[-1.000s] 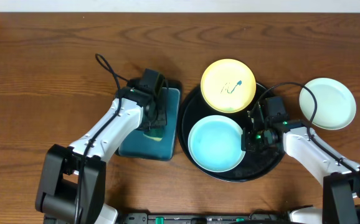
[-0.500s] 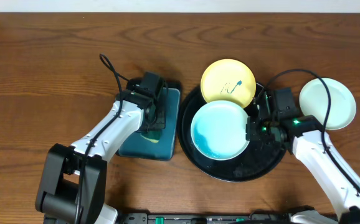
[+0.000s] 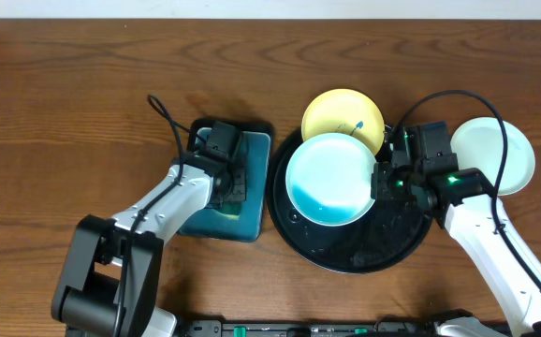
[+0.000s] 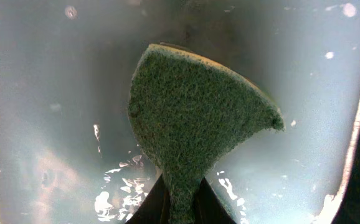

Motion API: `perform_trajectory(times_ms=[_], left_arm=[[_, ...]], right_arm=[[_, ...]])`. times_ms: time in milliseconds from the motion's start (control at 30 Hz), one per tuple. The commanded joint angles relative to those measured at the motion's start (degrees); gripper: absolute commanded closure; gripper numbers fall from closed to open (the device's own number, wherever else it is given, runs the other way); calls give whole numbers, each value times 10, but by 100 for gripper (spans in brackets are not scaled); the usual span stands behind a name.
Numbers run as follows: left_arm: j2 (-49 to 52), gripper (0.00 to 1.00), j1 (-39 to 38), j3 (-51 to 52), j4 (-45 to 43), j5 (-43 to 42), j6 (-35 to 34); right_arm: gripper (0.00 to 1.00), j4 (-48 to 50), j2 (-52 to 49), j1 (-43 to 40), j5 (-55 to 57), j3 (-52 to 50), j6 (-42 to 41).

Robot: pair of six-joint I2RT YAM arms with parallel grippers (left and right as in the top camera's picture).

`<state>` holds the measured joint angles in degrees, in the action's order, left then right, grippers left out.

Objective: Clean dirty plates on tray and stack at the side
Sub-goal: 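Lift the cleaned pale plate off the black tray with the right gripper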

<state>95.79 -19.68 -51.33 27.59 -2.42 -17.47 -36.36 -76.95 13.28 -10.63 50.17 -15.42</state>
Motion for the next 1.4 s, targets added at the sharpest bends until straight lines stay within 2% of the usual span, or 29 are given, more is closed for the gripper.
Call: perform_trajectory(times_ms=[0, 33, 67, 100, 133, 167, 200, 533, 733, 1033, 1233, 1367], left_arm=[[4, 92, 15, 14, -1, 16, 9], [3, 92, 17, 13, 0, 16, 9], [2, 87, 18, 10, 2, 15, 9], [-2, 72, 18, 7, 6, 14, 9], [-6, 47, 18, 2, 11, 10, 9], [-12, 32, 18, -4, 17, 4, 9], [-19, 28, 18, -10, 23, -2, 9], [-151, 22, 26, -31, 70, -12, 9], [-210, 20, 75, -31, 130, -12, -9], [-241, 19, 188, -31, 183, -13, -43], [-241, 19, 203, -31, 191, -15, -42], [-241, 19, 203, -31, 191, -15, -42]], right_arm=[[99, 2, 10, 3, -3, 20, 0], [99, 2, 10, 3, -3, 21, 0], [99, 2, 10, 3, -3, 23, 0], [99, 2, 10, 3, -3, 24, 0], [99, 2, 10, 3, -3, 25, 0], [99, 2, 10, 3, -3, 26, 0], [99, 3, 10, 3, -3, 27, 0], [99, -17, 10, 3, -7, 50, -9], [99, -55, 3, 3, -19, 95, -17], [99, -129, -68, 3, -75, 211, -25], [99, -151, -137, 25, -82, 292, -28], [99, -148, -177, 48, -47, 337, -31]])
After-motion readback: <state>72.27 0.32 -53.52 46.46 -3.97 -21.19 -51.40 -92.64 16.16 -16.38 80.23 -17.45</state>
